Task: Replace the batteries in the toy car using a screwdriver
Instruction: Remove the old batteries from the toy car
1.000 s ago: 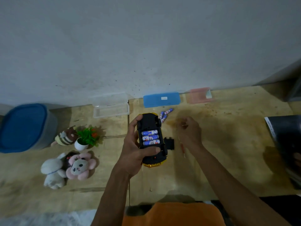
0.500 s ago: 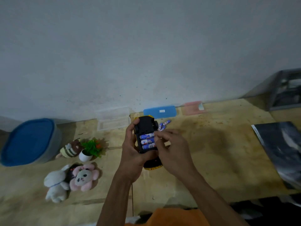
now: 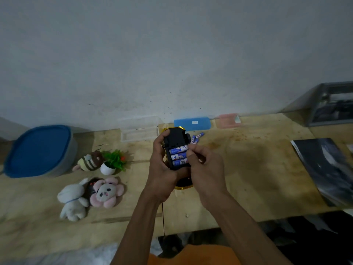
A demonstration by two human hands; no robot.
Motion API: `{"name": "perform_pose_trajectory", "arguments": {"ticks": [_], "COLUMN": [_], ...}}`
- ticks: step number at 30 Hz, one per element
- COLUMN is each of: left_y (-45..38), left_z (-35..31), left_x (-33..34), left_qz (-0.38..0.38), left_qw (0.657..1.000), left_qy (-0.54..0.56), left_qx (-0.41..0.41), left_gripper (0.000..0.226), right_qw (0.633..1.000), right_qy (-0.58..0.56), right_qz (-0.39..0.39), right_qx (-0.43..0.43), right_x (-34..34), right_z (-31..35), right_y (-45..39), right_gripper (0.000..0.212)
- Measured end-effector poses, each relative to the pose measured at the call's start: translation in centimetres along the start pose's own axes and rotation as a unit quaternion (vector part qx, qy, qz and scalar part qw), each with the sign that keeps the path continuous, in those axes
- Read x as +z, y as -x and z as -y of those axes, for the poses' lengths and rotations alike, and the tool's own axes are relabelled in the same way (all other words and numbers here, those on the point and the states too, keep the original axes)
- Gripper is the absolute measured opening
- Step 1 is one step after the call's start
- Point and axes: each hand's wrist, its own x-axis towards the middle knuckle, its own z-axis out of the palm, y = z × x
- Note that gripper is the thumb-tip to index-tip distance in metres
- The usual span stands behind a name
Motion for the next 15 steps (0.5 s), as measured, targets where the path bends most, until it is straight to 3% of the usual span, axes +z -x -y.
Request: {"name": "perform_pose_trajectory", "arguments": {"ticks": [9, 15], "left_y": [0.4, -0.5], "left_z": [0.0, 0.3], "left_x": [-0.4, 1.1], "left_qz": [0.004, 0.002], "left_qw": [1.0, 1.0], "left_qy": [0.002, 0.0], "left_qx": [0.003, 0.003], "left_gripper": [0.102, 0.105], "right_qw": [0.982, 0.973], "right_qy": [0.124, 0.144], "right_qz": [-0.022, 0.021], "right_qx": [-0.143, -0.179], "right_x": [0.1, 0.2], "right_z": [0.5, 1.5], "right_y": [-0.7, -1.9], "right_gripper": [0.009, 0.015]}}
